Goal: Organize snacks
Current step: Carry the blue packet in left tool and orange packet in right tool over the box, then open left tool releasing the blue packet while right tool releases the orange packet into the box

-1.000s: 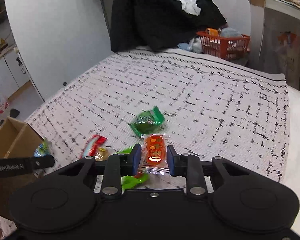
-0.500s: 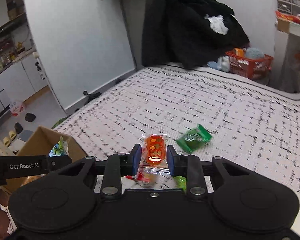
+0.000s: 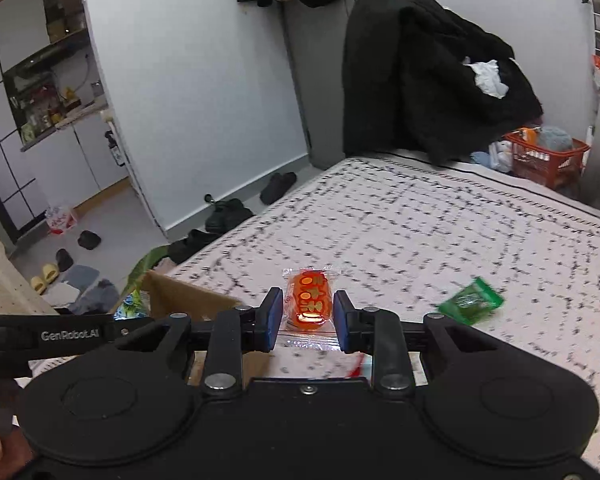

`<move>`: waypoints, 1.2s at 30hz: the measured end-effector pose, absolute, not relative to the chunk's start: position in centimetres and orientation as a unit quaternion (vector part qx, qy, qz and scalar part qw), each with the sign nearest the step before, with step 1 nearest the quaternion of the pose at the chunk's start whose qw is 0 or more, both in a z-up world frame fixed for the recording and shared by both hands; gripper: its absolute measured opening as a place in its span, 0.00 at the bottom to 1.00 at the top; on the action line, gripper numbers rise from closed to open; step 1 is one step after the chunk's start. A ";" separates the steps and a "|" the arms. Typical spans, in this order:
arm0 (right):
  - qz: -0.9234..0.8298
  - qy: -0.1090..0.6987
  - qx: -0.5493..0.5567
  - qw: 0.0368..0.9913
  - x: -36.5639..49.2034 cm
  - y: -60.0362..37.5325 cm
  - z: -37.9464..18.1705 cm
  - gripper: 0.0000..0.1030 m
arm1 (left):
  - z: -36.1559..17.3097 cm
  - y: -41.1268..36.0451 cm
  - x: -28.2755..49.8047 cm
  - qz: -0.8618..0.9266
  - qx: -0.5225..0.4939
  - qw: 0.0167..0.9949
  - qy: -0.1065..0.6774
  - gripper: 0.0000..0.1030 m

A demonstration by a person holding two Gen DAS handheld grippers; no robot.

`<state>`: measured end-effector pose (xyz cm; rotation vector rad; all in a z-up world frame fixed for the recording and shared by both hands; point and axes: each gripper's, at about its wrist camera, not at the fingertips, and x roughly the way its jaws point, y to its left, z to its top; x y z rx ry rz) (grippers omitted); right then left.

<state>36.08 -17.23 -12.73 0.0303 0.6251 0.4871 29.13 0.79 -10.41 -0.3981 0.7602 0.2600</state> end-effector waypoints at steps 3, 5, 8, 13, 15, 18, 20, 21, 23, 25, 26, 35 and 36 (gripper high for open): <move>0.250 0.305 0.011 0.919 35.4 -15.7 -12.5 0.26 | -10.2 2.2 28.5 0.134 -0.193 0.901 0.364 0.31; 0.258 0.304 0.002 0.917 35.1 -14.6 -12.4 0.26 | -10.1 3.2 28.2 0.139 -0.197 0.900 0.364 0.31; 0.262 0.303 0.000 0.916 34.7 -13.4 -12.3 0.26 | -10.0 4.5 27.9 0.146 -0.202 0.898 0.362 0.31; 0.263 0.309 0.000 0.914 34.5 -11.6 -12.9 0.26 | -10.0 6.5 27.0 0.153 -0.210 0.896 0.359 0.31; 0.266 0.306 0.003 0.914 34.3 -10.9 -12.9 0.26 | -10.1 7.4 26.9 0.157 -0.214 0.894 0.362 0.31; 0.275 0.303 0.005 0.913 34.1 -9.9 -12.7 0.26 | -10.4 8.3 26.7 0.160 -0.213 0.893 0.363 0.31; 0.284 0.301 -0.002 0.911 33.9 -9.3 -12.8 0.26 | -10.9 8.8 26.9 0.158 -0.218 0.889 0.370 0.31; 0.287 0.301 -0.004 0.909 33.9 -9.0 -12.8 0.26 | -11.1 9.0 27.0 0.156 -0.220 0.888 0.372 0.31; 0.291 0.303 -0.007 0.908 33.8 -8.6 -13.1 0.26 | -11.5 9.2 27.3 0.156 -0.223 0.886 0.375 0.31; 0.294 0.303 -0.008 0.907 33.8 -8.5 -13.2 0.26 | -11.8 9.3 27.5 0.151 -0.226 0.884 0.380 0.31; 0.293 0.303 -0.007 0.907 33.8 -8.5 -13.3 0.26 | -11.9 9.2 27.6 0.149 -0.226 0.884 0.382 0.31; 0.311 0.295 0.008 0.903 34.1 -7.9 -13.4 0.27 | -11.2 9.8 27.3 0.165 -0.237 0.878 0.383 0.42; 0.320 0.295 0.018 0.900 34.2 -7.8 -13.4 0.27 | -11.0 9.9 27.2 0.168 -0.235 0.879 0.379 0.46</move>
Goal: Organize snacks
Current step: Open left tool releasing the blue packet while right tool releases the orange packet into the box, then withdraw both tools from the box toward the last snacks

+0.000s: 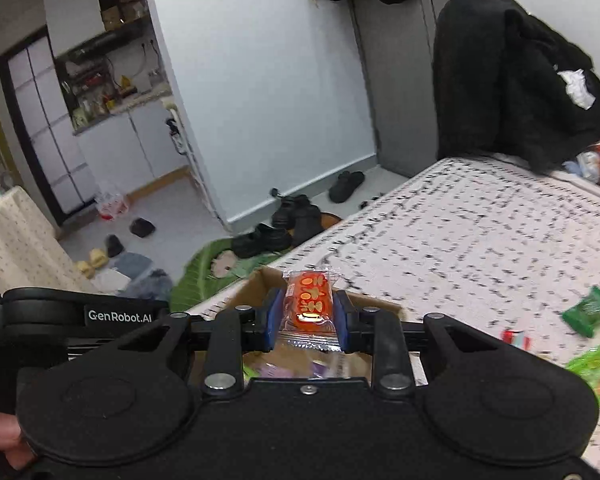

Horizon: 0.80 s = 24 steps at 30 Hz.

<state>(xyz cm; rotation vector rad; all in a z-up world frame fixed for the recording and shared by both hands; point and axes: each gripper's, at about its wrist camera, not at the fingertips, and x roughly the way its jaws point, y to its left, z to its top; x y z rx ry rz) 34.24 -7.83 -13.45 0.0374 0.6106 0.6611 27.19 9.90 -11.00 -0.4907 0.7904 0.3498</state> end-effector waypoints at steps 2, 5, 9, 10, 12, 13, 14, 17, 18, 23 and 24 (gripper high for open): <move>0.324 0.299 0.031 0.897 34.4 -7.8 -13.7 0.37 | -10.7 10.0 27.0 0.174 -0.233 0.880 0.375 0.50; 0.314 0.295 0.023 0.902 34.0 -8.1 -13.5 0.57 | -10.4 10.0 27.1 0.179 -0.229 0.879 0.378 0.61; 0.297 0.313 0.024 0.902 34.1 -9.4 -13.3 0.57 | -10.2 9.7 27.1 0.181 -0.220 0.879 0.382 0.74; 0.291 0.319 0.026 0.902 34.2 -9.8 -13.3 0.57 | -10.1 9.6 27.2 0.183 -0.217 0.879 0.384 0.75; 0.285 0.324 0.025 0.902 34.1 -10.4 -13.4 0.57 | -9.8 9.1 27.2 0.185 -0.212 0.878 0.386 0.78; 0.281 0.328 0.021 0.902 34.1 -10.7 -13.4 0.57 | -9.7 8.9 27.3 0.185 -0.211 0.879 0.387 0.78; 0.278 0.330 0.017 0.902 34.0 -10.9 -13.4 0.57 | -9.6 8.7 27.3 0.184 -0.209 0.879 0.388 0.79; 0.270 0.329 0.015 0.905 33.7 -12.2 -13.0 0.61 | -9.5 7.7 27.2 0.181 -0.194 0.881 0.392 0.81; 0.269 0.329 0.017 0.905 33.6 -12.6 -13.0 0.63 | -9.5 7.3 27.1 0.179 -0.187 0.883 0.392 0.81; 0.258 0.332 0.015 0.907 33.5 -14.7 -12.8 0.64 | -9.5 5.4 27.2 0.169 -0.172 0.885 0.397 0.81; 0.257 0.335 0.018 0.906 33.5 -15.3 -12.8 0.64 | -9.5 5.0 27.2 0.164 -0.170 0.887 0.397 0.81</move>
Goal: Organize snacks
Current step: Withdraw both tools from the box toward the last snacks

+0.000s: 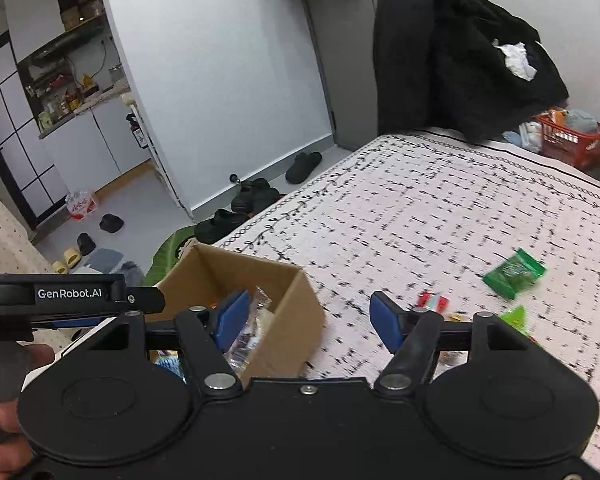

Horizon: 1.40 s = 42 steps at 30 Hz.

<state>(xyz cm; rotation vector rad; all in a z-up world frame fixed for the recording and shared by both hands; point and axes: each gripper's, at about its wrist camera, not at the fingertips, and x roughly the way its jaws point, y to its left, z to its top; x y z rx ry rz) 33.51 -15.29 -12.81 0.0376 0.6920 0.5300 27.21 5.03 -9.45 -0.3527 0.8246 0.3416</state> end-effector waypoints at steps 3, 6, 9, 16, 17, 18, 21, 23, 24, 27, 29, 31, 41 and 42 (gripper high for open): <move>0.252 0.340 0.025 0.906 33.7 -16.9 -12.9 0.65 | -9.2 3.6 27.3 0.163 -0.165 0.890 0.392 0.83; 0.246 0.338 0.024 0.908 33.7 -18.3 -12.8 0.73 | -8.9 2.3 27.4 0.152 -0.165 0.895 0.386 0.91; 0.237 0.336 0.026 0.911 33.9 -19.7 -12.9 0.76 | -8.7 0.8 27.7 0.147 -0.152 0.898 0.386 0.93; 0.217 0.340 0.042 0.914 34.3 -23.0 -13.2 0.78 | -8.7 -2.0 28.4 0.135 -0.146 0.900 0.388 0.94; 0.216 0.339 0.043 0.915 34.3 -23.4 -13.3 0.78 | -8.7 -2.4 28.5 0.134 -0.145 0.900 0.388 0.94; 0.217 0.338 0.041 0.915 34.3 -23.6 -13.3 0.78 | -8.7 -2.7 28.6 0.133 -0.145 0.900 0.389 0.94; 0.215 0.336 0.039 0.916 34.3 -24.5 -13.5 0.78 | -8.8 -3.9 28.9 0.130 -0.139 0.901 0.390 0.94; 0.213 0.337 0.040 0.916 34.4 -25.1 -13.7 0.78 | -8.8 -4.6 29.1 0.129 -0.133 0.902 0.390 0.94; 0.211 0.338 0.041 0.916 34.5 -25.4 -13.8 0.78 | -8.8 -5.0 29.2 0.127 -0.129 0.903 0.390 0.94; 0.204 0.340 0.042 0.917 34.7 -26.2 -14.2 0.77 | -9.0 -6.1 29.6 0.119 -0.126 0.904 0.390 0.94; 0.201 0.344 0.041 0.916 34.9 -26.7 -14.5 0.77 | -9.3 -6.8 30.0 0.112 -0.125 0.904 0.393 0.94; 0.197 0.345 0.039 0.917 35.1 -27.2 -14.8 0.77 | -9.7 -7.4 30.4 0.109 -0.124 0.903 0.397 0.94; 0.161 0.364 0.051 0.916 36.8 -29.7 -16.8 0.90 | -12.1 -9.8 32.7 0.089 -0.121 0.896 0.417 0.94; 0.161 0.367 0.058 0.914 37.0 -29.9 -17.0 0.91 | -12.4 -9.9 32.9 0.088 -0.121 0.896 0.418 0.94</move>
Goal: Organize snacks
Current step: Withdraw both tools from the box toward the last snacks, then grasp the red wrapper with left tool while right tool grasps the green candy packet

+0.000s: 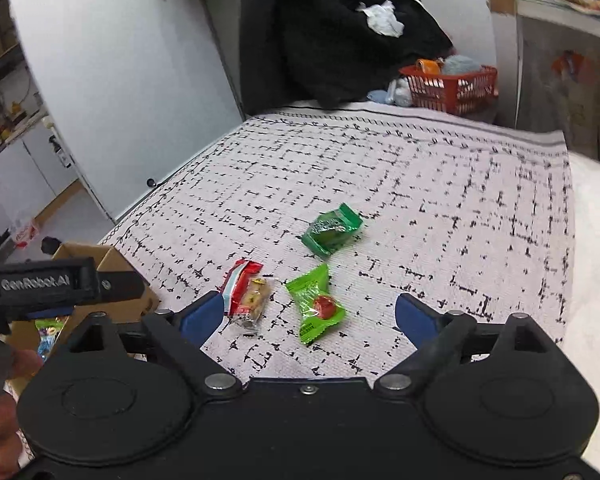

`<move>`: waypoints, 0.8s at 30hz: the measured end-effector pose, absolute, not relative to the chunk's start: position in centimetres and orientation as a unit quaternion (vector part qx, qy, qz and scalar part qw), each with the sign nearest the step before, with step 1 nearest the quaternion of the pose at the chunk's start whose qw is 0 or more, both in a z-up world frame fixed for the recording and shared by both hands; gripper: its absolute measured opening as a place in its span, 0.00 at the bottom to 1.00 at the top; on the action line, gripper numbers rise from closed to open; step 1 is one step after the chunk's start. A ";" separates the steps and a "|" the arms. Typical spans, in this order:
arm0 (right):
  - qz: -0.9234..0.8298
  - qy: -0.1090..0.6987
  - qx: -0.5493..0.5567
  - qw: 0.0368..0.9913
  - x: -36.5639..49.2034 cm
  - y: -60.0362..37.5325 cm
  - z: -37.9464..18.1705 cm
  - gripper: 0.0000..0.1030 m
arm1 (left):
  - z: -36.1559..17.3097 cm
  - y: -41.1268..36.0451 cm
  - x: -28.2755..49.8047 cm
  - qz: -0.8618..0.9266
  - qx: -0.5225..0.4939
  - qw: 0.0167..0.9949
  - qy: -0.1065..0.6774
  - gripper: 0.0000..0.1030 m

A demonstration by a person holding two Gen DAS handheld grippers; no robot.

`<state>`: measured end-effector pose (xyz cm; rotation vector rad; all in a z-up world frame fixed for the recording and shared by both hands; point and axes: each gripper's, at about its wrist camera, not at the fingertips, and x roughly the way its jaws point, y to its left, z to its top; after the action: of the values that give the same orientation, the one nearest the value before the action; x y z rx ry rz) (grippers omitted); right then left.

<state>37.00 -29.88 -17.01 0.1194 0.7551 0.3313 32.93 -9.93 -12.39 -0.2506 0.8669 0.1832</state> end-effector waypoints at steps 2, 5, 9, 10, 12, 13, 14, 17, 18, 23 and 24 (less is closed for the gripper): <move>0.161 0.372 0.061 0.912 37.3 -30.0 -17.4 0.97 | -12.9 -10.1 33.4 0.084 -0.128 0.895 0.419 0.94; 0.158 0.379 0.056 0.910 37.6 -29.8 -18.0 1.00 | -13.9 -10.3 34.2 0.081 -0.135 0.892 0.424 0.94; 0.154 0.393 0.057 0.905 38.2 -29.8 -19.0 1.00 | -15.5 -10.4 35.3 0.076 -0.137 0.882 0.444 0.99; 0.152 0.395 0.055 0.904 38.4 -29.8 -19.2 1.00 | -15.8 -10.5 35.5 0.079 -0.134 0.883 0.443 0.99; 0.151 0.402 0.055 0.902 38.7 -29.7 -19.6 1.00 | -16.4 -10.5 36.1 0.075 -0.136 0.882 0.444 0.99; 0.152 0.405 0.057 0.900 38.9 -29.7 -19.8 1.00 | -16.7 -10.5 36.3 0.072 -0.139 0.882 0.445 0.99; 0.153 0.407 0.060 0.898 39.1 -29.7 -20.0 1.00 | -16.8 -10.6 36.6 0.072 -0.138 0.882 0.445 0.99; 0.157 0.407 0.048 0.898 39.6 -29.1 -20.5 0.97 | -17.3 -11.0 37.5 0.069 -0.130 0.887 0.438 0.97; 0.160 0.407 0.041 0.898 39.8 -28.8 -20.7 0.94 | -17.4 -11.1 37.9 0.069 -0.129 0.887 0.437 0.97; 0.168 0.415 0.020 0.894 40.6 -27.9 -21.7 0.78 | -18.7 -11.2 39.6 0.061 -0.131 0.886 0.440 0.80; 0.170 0.418 0.022 0.892 40.8 -27.8 -21.8 0.76 | -19.0 -11.1 39.9 0.061 -0.133 0.885 0.442 0.74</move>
<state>40.78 -27.84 -21.83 0.0458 0.8675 0.3518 39.89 -11.13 -18.96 -0.2757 0.9184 0.1266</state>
